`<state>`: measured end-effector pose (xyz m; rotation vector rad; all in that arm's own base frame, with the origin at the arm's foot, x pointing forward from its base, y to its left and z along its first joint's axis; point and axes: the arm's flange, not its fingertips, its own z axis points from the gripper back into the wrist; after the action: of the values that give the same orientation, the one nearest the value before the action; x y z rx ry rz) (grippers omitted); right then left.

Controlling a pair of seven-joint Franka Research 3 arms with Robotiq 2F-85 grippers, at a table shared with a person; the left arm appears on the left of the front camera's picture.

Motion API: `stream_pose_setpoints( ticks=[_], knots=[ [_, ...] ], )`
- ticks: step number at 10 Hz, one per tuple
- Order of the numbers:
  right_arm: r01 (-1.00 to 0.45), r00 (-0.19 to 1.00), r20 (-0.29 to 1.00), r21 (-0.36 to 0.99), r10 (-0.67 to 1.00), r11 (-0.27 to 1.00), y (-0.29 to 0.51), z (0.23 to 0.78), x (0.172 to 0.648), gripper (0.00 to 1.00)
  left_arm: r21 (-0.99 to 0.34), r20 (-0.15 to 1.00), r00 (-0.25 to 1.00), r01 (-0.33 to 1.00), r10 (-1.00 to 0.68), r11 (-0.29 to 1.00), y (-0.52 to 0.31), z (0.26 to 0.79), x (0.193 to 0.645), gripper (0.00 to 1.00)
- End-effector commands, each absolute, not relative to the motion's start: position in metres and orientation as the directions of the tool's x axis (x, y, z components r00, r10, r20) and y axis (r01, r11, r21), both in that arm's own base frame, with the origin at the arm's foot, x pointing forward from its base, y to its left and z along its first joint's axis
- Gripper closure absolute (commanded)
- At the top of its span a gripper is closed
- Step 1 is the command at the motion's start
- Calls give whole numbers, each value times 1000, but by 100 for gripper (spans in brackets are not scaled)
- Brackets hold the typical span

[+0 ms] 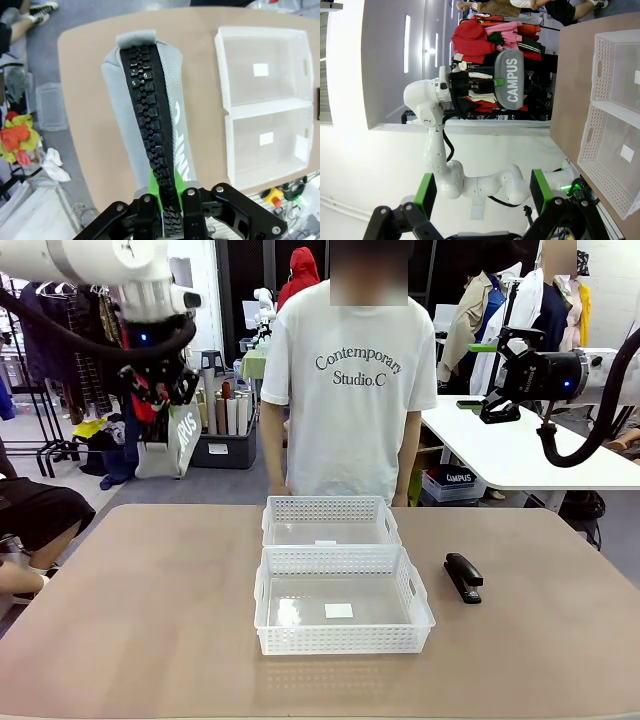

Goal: Distribute items into two baskets.
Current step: Pick up the Pencil pouch that the person points to, then move the picked Pencil pouch towards the Organizing basket indicated by the person, stopping as directed.

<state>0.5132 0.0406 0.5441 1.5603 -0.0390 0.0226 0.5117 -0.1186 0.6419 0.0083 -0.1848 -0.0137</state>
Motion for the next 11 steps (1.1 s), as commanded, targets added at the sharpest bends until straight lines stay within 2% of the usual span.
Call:
stream_pose_setpoints(
  ticks=[1, 4, 11],
  knots=[
    [-43, 999, 43, 999, -11, 11, 40, 546, 513, 0, -4, 162, 987, -6, 6, 1000, -122, 667, 520, 100],
    [-43, 999, 43, 999, -11, 11, 40, 546, 513, 0, -6, 190, 982, -12, 13, 1000, -123, 689, 518, 100],
    [-43, 999, 43, 999, -11, 11, 40, 546, 513, 0, 2, 184, 983, 12, -12, 1000, -120, 683, 515, 100]
  ],
)
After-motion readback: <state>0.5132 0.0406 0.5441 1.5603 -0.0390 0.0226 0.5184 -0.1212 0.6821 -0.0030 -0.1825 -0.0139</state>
